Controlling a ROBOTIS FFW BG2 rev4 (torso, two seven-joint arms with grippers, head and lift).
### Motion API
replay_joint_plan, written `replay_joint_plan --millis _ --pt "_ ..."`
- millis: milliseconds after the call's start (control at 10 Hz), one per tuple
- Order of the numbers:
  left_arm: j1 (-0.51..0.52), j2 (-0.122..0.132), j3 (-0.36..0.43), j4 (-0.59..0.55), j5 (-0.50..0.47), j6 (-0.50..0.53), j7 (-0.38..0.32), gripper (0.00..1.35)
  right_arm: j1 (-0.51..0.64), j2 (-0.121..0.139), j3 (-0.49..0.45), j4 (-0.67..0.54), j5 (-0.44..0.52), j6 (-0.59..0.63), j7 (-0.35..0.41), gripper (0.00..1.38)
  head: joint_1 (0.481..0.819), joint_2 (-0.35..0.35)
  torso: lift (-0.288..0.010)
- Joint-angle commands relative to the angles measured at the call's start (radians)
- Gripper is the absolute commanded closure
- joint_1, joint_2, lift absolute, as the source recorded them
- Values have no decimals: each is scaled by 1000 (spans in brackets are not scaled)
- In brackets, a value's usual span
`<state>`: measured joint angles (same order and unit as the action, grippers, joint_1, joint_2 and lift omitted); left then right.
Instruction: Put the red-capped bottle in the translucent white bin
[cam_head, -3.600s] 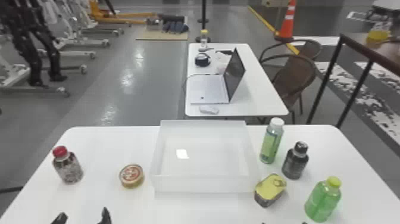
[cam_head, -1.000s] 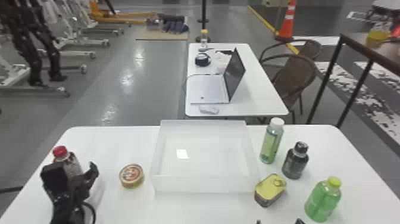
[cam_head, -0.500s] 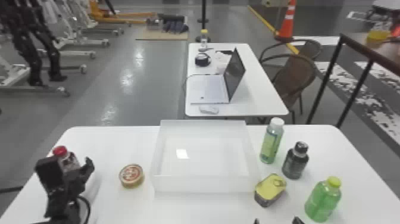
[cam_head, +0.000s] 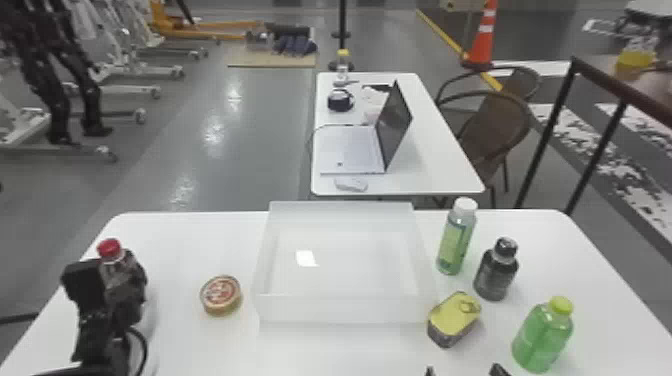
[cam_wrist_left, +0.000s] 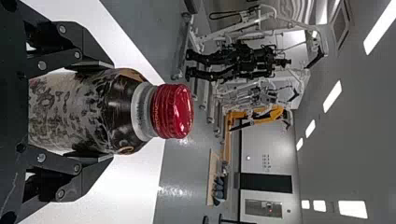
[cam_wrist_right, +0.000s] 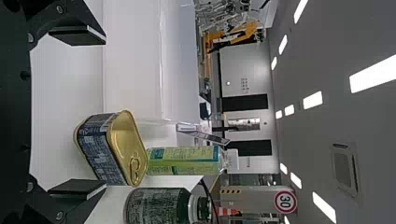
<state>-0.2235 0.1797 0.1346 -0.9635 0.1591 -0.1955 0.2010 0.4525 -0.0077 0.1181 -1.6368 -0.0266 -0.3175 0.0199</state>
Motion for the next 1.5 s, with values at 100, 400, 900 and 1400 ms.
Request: replay_joint_plan --millis 100,400,900,1400 --pt "16 -3 -4 -4 -15 -21 1 828 2 0 0 0 -1 0 0 202 549 0 -100" --pt "147 -37 3 -221 -44 -21 9 828 2 3 0 0 -1 0 0 202 549 0 -100" --pt "266 -45 -181 -661 116 2 -107 828 2 5 0 0 -1 2 0 202 549 0 -100" --pt "102 -81 -401 -524 343 166 -376 828 -2 5 0 8 -1 5 0 202 549 0 -100"
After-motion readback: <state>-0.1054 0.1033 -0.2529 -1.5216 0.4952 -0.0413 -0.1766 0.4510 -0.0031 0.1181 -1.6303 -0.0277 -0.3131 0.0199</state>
